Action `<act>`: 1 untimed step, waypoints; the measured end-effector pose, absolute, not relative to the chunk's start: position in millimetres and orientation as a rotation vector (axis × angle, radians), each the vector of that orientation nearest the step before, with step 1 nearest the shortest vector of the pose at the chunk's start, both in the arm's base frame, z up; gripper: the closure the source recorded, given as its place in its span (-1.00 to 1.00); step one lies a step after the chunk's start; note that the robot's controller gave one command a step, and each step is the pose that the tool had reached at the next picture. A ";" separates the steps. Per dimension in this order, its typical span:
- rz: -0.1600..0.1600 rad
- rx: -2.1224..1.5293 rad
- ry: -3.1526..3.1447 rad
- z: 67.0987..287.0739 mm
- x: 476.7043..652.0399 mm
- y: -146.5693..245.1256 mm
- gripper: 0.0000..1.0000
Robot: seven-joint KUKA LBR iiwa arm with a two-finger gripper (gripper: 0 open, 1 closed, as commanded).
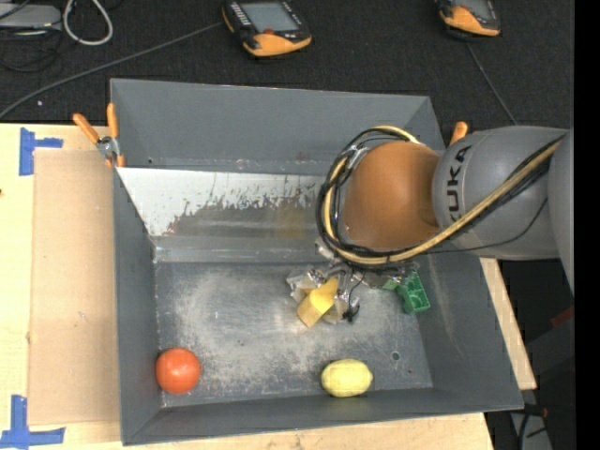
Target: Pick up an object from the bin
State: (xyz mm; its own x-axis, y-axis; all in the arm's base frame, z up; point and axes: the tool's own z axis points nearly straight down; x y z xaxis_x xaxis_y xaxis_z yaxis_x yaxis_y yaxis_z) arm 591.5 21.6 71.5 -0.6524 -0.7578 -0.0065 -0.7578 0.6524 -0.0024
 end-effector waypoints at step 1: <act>0.001 -1.304 2.850 74.4 591.7 21.8 1.00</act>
Offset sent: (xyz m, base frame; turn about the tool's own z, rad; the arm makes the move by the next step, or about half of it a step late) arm 0.0002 0.0001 0.0502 0.0012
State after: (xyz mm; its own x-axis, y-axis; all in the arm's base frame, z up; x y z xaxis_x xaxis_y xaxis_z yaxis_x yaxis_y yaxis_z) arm 591.7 21.8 74.4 -0.6538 -0.7566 -0.0073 -0.7566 0.6539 -0.0023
